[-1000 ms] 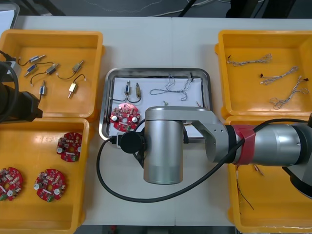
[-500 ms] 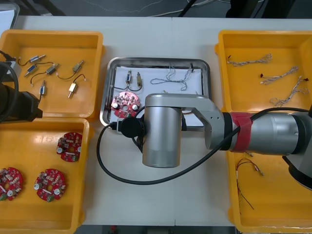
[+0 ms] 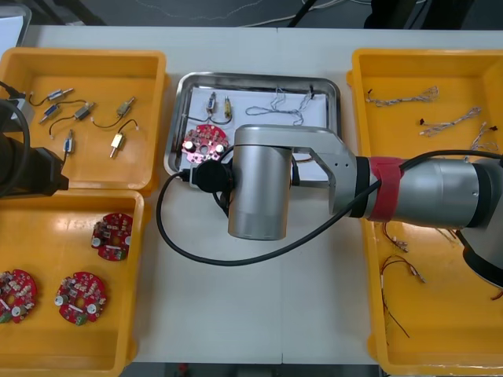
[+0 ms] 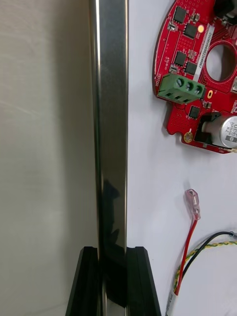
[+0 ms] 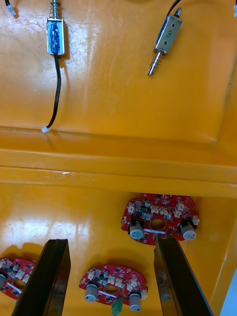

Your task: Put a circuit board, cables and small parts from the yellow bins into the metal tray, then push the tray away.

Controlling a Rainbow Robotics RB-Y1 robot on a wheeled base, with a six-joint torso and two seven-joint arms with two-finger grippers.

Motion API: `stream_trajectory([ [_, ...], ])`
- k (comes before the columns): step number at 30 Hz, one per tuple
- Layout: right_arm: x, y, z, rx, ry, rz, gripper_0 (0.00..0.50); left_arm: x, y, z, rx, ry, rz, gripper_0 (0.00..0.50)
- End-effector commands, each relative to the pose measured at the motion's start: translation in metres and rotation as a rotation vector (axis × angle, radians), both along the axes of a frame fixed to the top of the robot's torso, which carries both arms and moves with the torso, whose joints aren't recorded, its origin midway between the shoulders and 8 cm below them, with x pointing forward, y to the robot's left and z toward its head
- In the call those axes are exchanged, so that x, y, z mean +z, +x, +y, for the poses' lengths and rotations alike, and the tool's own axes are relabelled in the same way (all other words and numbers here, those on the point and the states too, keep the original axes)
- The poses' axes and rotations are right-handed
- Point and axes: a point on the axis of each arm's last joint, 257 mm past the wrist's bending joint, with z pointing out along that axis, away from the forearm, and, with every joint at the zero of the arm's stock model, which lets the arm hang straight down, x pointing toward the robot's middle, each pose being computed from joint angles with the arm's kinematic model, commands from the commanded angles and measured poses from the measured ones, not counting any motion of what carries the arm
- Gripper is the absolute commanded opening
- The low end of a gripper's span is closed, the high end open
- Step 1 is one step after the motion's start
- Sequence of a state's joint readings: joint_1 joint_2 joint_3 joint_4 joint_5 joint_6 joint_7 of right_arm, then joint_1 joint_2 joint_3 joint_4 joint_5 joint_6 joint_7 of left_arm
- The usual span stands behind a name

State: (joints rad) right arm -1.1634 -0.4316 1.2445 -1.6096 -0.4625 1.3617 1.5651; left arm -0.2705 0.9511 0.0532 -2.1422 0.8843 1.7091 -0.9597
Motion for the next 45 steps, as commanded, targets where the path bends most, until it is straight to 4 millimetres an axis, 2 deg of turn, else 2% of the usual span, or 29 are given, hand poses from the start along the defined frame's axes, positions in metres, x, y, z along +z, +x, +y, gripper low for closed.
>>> stream_trajectory([
  [1,0.036,0.024,0.007,0.046,-0.022,-0.072,0.0,0.014,-0.003,0.013,0.027,0.022,-0.028,0.5],
  [9,0.046,0.042,0.012,0.078,-0.02,-0.107,0.0,0.014,-0.003,0.013,0.027,0.022,-0.028,0.5],
  [13,0.045,0.055,0.017,0.101,0.01,-0.12,0.0,0.014,-0.003,0.013,0.027,0.022,-0.028,0.5],
  [24,0.06,0.09,0.017,0.145,0.02,-0.195,0.0,0.014,-0.003,0.013,0.027,0.022,-0.028,0.5],
  [38,0.072,0.112,0.017,0.185,0.024,-0.245,0.0,0.014,-0.003,0.013,0.027,0.022,-0.028,0.5],
  [45,0.072,0.113,0.019,0.194,0.02,-0.248,0.0,0.014,-0.003,0.013,0.027,0.022,-0.028,0.5],
])
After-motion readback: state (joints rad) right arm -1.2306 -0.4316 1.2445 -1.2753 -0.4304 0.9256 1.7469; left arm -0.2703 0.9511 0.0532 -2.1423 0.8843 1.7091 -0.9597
